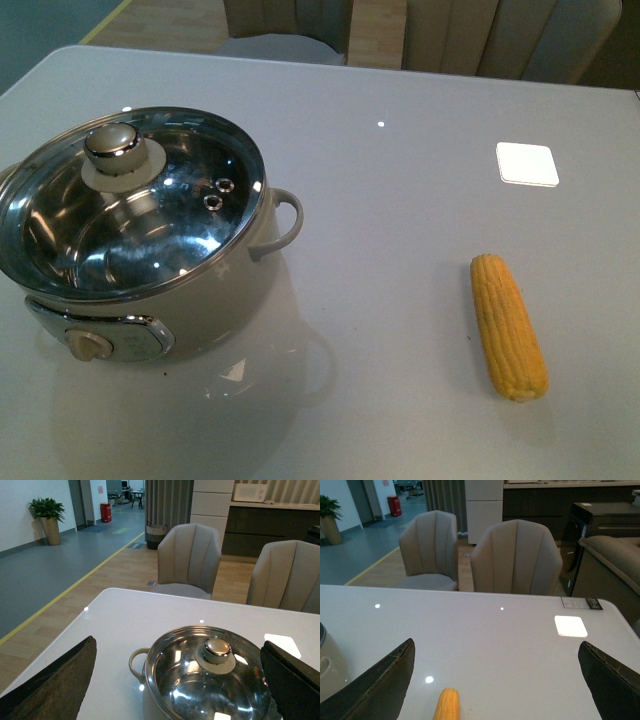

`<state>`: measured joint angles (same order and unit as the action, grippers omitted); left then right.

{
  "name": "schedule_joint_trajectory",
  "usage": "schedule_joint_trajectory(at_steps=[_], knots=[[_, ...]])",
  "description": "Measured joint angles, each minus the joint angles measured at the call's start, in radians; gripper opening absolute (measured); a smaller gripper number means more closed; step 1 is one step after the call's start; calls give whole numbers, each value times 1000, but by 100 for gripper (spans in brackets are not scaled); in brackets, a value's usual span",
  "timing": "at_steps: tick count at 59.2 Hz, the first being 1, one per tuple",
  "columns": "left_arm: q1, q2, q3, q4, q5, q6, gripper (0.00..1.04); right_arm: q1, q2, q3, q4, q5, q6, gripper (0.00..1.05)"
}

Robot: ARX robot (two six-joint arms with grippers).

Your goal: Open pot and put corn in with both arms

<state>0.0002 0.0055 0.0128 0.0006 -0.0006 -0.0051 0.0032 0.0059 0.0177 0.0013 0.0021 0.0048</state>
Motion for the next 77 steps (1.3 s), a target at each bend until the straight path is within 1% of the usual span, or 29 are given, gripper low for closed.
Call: schedule_joint_trajectory(at_steps=[37, 38, 39, 41, 43, 46, 49, 56, 59, 66, 77], knots=[[1, 2, 1, -2, 5, -2, 98, 0, 0, 0, 0, 0, 0, 96], [11, 22, 14, -42, 42, -10, 98, 0, 0, 0, 0, 0, 0, 96], [31, 60, 50, -134, 114, -27, 98, 0, 0, 0, 0, 1, 0, 96], [40, 148, 112, -268, 190, -48, 98, 0, 0, 0, 0, 0, 0, 96], [37, 243, 166, -385, 241, -68, 98, 0, 0, 0, 0, -3, 0, 96], [8, 321, 199, -478, 243, -91, 98, 0, 0, 0, 0, -3, 0, 96], [-29, 351, 221, -480, 233, -99, 98, 0, 0, 0, 0, -2, 0, 96], [-60, 436, 264, -391, 216, -93, 98, 0, 0, 0, 0, -2, 0, 96], [-69, 507, 272, -325, 211, -81, 98, 0, 0, 0, 0, -2, 0, 96], [-97, 779, 313, -64, 209, -35, 98, 0, 0, 0, 0, -2, 0, 96], [-129, 1138, 410, 225, 197, 2, 98, 0, 0, 0, 0, -2, 0, 96]])
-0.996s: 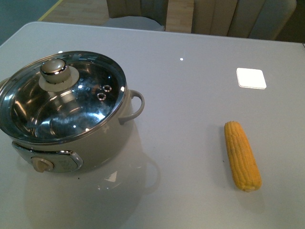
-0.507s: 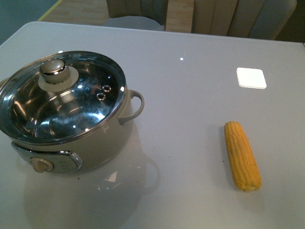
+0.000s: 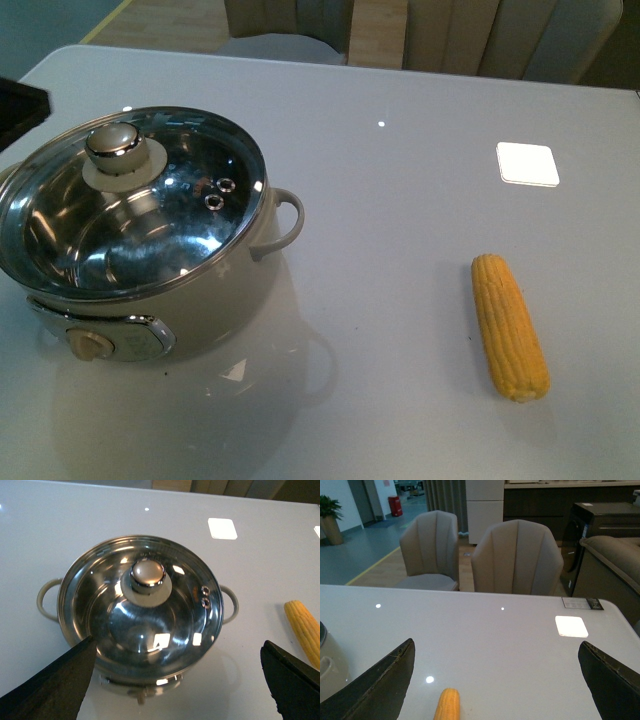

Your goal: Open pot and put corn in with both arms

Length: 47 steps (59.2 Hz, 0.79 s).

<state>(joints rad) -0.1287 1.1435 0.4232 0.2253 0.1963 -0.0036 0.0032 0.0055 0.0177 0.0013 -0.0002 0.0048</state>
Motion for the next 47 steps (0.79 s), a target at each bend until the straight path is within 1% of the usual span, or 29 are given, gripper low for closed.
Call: schedule_joint_trajectory(at_steps=[6, 12, 27, 47], knots=[[-14, 164, 59, 77, 2, 2, 98, 0, 0, 0, 0, 0, 0, 96], [-24, 298, 113, 104, 6, 4, 98, 0, 0, 0, 0, 0, 0, 96], [-13, 525, 268, 80, 10, 8, 98, 0, 0, 0, 0, 0, 0, 96], [8, 675, 401, 47, 1, 36, 98, 0, 0, 0, 0, 0, 0, 96]])
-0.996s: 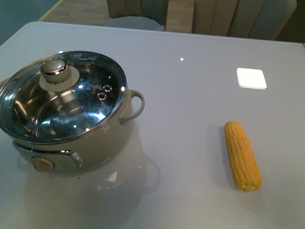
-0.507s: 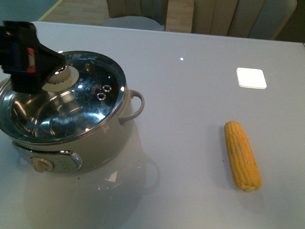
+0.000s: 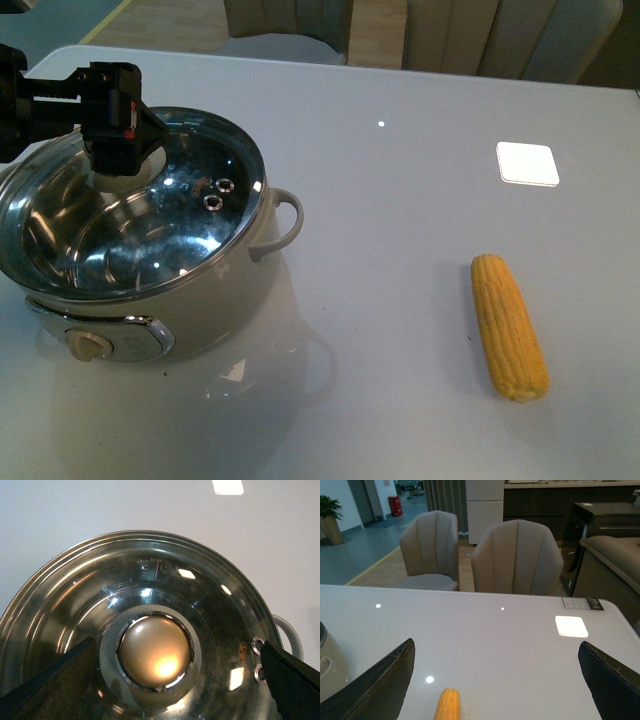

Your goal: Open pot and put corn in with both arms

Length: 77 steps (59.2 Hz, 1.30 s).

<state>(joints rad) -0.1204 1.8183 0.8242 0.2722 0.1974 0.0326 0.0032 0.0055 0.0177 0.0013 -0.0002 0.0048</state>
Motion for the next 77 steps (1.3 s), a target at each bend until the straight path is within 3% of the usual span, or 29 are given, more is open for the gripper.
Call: schedule_joint_trajectory(at_steps=[32, 53, 77], knots=[[-9, 74, 34, 5, -31, 1, 98, 0, 0, 0, 0, 0, 0, 96], [-22, 76, 34, 18, -72, 34, 47, 0, 0, 0, 0, 0, 0, 96], [-22, 48, 28, 1, -117, 57, 45, 0, 0, 0, 0, 0, 0, 96]])
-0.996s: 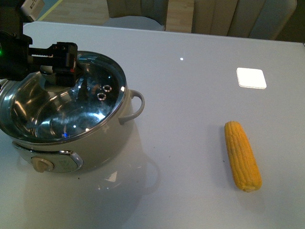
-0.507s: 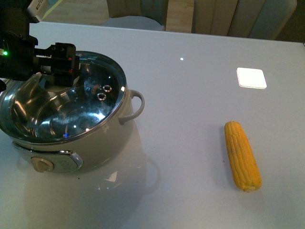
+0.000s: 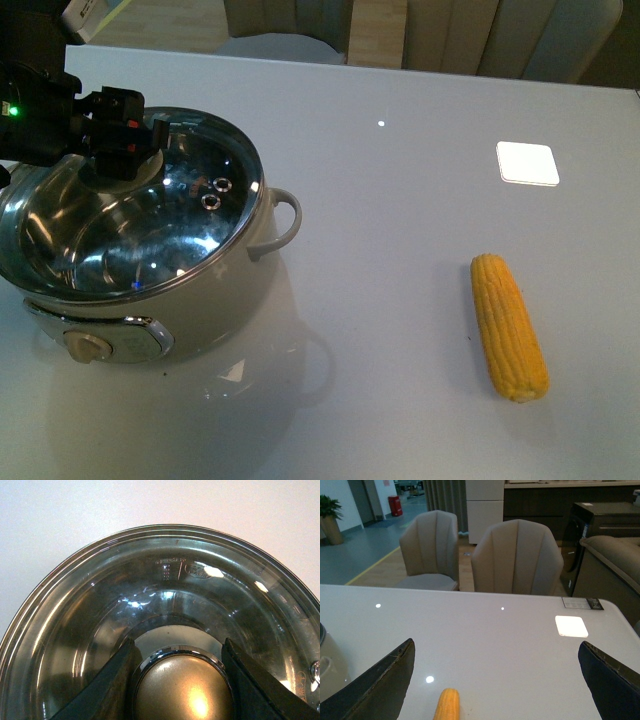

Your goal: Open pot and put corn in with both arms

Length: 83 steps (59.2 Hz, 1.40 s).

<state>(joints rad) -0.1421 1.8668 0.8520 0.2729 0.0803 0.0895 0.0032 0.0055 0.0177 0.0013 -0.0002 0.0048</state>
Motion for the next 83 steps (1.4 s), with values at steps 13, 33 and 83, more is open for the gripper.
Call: schedule_joint_trajectory(at_steps=[13, 33, 83], knots=[[5, -35, 0, -40, -34, 16, 45, 0, 0, 0, 0, 0, 0, 96], [34, -117, 51, -86, -27, 12, 45, 0, 0, 0, 0, 0, 0, 96], [702, -274, -152, 51, 182, 150, 45, 0, 0, 0, 0, 0, 0, 96]])
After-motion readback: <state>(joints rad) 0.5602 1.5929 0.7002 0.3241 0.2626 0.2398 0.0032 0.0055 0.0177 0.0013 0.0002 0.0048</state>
